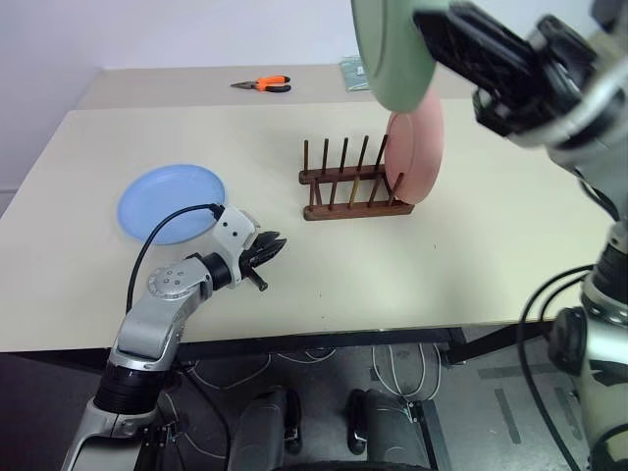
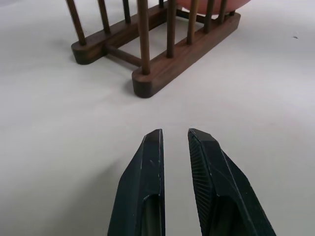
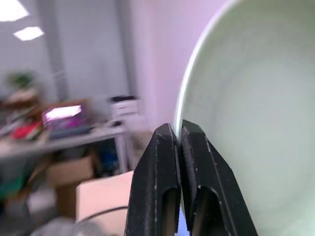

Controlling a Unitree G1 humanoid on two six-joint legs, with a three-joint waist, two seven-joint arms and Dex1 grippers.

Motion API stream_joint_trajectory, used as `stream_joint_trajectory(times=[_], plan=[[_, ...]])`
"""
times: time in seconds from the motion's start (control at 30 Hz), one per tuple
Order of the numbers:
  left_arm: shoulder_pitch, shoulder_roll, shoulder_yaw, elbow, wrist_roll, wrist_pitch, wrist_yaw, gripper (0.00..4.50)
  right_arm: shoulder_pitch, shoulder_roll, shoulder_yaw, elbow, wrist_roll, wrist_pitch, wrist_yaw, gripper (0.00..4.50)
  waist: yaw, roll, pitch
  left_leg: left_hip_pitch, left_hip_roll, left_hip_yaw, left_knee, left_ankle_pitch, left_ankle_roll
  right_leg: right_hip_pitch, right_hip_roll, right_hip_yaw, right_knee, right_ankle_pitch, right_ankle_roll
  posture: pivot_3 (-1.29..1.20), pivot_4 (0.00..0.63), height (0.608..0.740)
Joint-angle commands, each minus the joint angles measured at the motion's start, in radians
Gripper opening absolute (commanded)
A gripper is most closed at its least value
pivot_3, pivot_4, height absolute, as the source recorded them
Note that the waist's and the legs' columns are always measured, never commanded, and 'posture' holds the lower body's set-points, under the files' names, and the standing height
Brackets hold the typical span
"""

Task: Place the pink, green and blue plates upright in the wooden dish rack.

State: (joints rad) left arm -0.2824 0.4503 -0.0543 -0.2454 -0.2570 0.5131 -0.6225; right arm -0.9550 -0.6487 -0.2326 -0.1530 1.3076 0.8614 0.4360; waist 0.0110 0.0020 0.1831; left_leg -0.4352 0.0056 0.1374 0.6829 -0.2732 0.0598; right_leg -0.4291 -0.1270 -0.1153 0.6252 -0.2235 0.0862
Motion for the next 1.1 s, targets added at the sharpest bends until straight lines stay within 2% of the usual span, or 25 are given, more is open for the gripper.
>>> stream_joint_trajectory(times=[0.03,0.23,0.77,0.87,0.93,1.0,1.1], plan=[[0.010,-0.009,0.004,-0.059,-0.012,-0.007,0.011,0.79,-0.050,0.059,-0.001,0.079,0.016,0.039,-0.108,0.05,-0.002,0.000,0.000,-0.001,0.000,0.000,0.000,0.001,0.002,-0.001,0.000,0.000,0.000,0.000,0.000,0.00,0.150,0.740],[0.012,-0.017,0.000,-0.072,-0.012,0.001,0.019,0.79,-0.072,0.113,0.023,0.189,-0.064,0.056,-0.091,0.05,-0.005,0.000,0.000,-0.002,0.000,0.002,0.001,0.002,0.003,-0.002,0.005,-0.002,0.002,0.000,0.001,0.00,0.150,0.740],[0.016,-0.014,0.005,-0.093,-0.023,0.014,0.026,0.79,-0.103,0.158,0.029,0.505,-0.272,0.102,0.077,0.05,-0.010,0.001,0.000,-0.002,0.001,0.002,0.001,0.002,0.003,-0.002,0.007,-0.001,0.003,0.000,0.001,0.00,0.150,0.740],[0.017,-0.020,0.014,-0.095,-0.046,0.029,0.020,0.79,-0.111,0.161,0.054,0.523,-0.347,0.066,0.107,0.93,-0.014,0.001,0.000,-0.002,0.001,0.002,0.001,0.002,0.003,-0.002,0.007,-0.001,0.004,0.000,0.001,0.00,0.150,0.740],[0.019,-0.029,0.030,-0.103,-0.069,0.051,0.028,1.32,-0.105,0.154,0.093,0.495,-0.427,0.005,0.143,1.81,-0.019,0.001,0.000,-0.002,0.001,0.002,0.001,0.002,0.003,-0.002,0.007,-0.001,0.003,0.000,0.001,0.00,0.150,0.740],[0.019,-0.037,0.048,-0.113,-0.088,0.063,0.039,2.13,-0.085,0.136,0.149,0.431,-0.539,-0.119,0.203,2.80,-0.024,0.001,0.000,-0.002,0.001,0.002,0.001,0.002,0.003,-0.002,0.007,-0.001,0.004,0.000,0.001,0.00,0.150,0.740],[0.003,-0.062,0.092,-0.113,-0.097,0.062,0.095,3.70,-0.071,0.103,0.206,0.379,-0.692,-0.280,0.254,2.81,-0.025,0.001,0.000,-0.002,0.002,0.002,0.001,0.002,0.003,-0.003,0.007,-0.001,0.003,0.000,0.002,0.00,0.150,0.740]])
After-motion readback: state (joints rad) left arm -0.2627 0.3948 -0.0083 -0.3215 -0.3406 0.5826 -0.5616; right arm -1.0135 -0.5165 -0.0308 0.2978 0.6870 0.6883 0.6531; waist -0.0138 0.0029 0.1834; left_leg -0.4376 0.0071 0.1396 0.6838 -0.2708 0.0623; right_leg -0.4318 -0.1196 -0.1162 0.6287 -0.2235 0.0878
